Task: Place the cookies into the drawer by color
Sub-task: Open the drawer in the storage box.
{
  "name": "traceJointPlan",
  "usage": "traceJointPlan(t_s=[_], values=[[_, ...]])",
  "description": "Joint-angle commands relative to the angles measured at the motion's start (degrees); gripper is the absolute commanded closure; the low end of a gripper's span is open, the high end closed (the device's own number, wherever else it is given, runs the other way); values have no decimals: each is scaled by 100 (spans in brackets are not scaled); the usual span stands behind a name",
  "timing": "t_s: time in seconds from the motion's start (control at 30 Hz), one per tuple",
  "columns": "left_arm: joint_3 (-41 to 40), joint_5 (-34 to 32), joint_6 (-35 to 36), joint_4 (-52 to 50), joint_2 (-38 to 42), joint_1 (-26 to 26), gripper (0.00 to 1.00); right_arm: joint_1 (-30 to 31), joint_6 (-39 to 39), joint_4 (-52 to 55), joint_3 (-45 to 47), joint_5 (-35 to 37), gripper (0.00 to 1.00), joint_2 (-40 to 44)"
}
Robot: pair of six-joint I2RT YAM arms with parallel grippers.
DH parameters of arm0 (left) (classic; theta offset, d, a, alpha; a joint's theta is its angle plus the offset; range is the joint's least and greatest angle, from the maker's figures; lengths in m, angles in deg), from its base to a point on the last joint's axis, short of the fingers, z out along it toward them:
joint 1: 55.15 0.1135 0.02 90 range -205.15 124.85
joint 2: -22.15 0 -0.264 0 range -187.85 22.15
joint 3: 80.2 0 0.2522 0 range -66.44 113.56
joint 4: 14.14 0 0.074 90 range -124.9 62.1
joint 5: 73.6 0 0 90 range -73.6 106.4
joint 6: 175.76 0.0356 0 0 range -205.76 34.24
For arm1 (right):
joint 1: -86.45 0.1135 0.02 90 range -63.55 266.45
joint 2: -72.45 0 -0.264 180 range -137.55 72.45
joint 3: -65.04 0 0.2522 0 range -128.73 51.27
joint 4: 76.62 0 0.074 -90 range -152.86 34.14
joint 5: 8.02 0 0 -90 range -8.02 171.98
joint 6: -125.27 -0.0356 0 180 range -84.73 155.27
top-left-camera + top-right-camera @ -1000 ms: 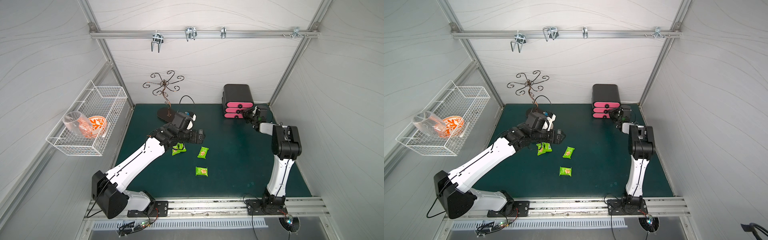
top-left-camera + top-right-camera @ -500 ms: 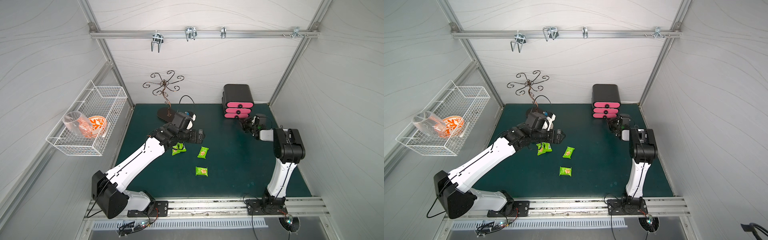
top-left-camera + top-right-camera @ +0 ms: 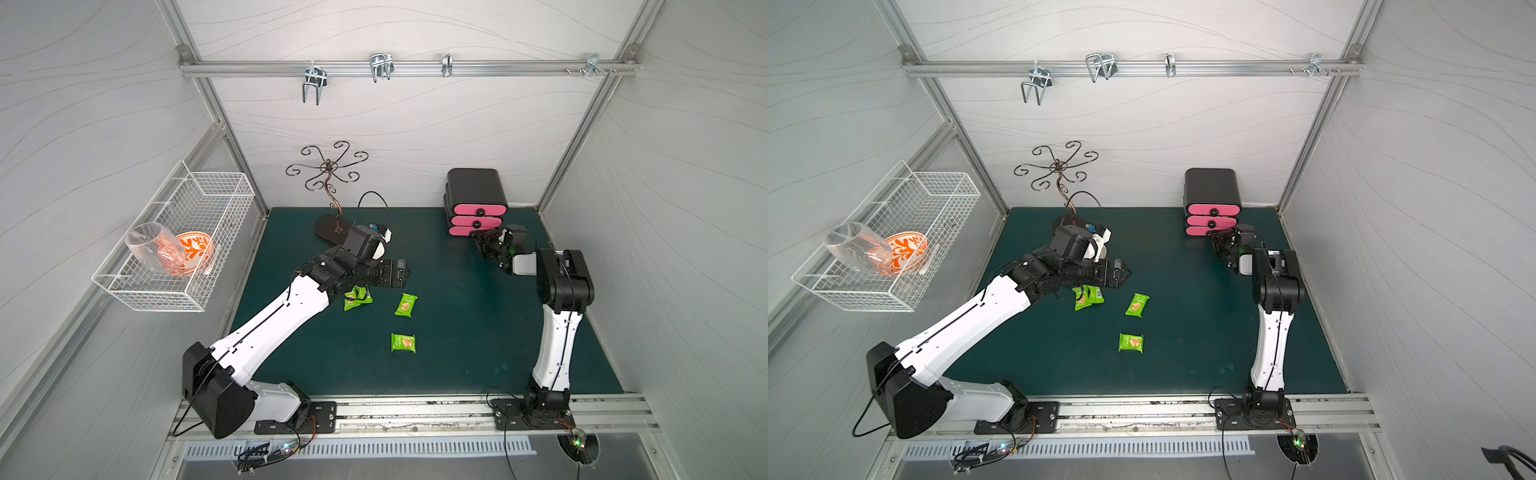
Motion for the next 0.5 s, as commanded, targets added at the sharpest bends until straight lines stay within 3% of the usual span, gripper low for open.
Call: traceJointPlan(t_s=[0.0,0.47], values=[[27,35,-13,131,92,19,1,53,-64,-107,-111,-41,54,-199],[36,20,-6,17,106,22,1,118,-364,-586,-257,22,58,-592]])
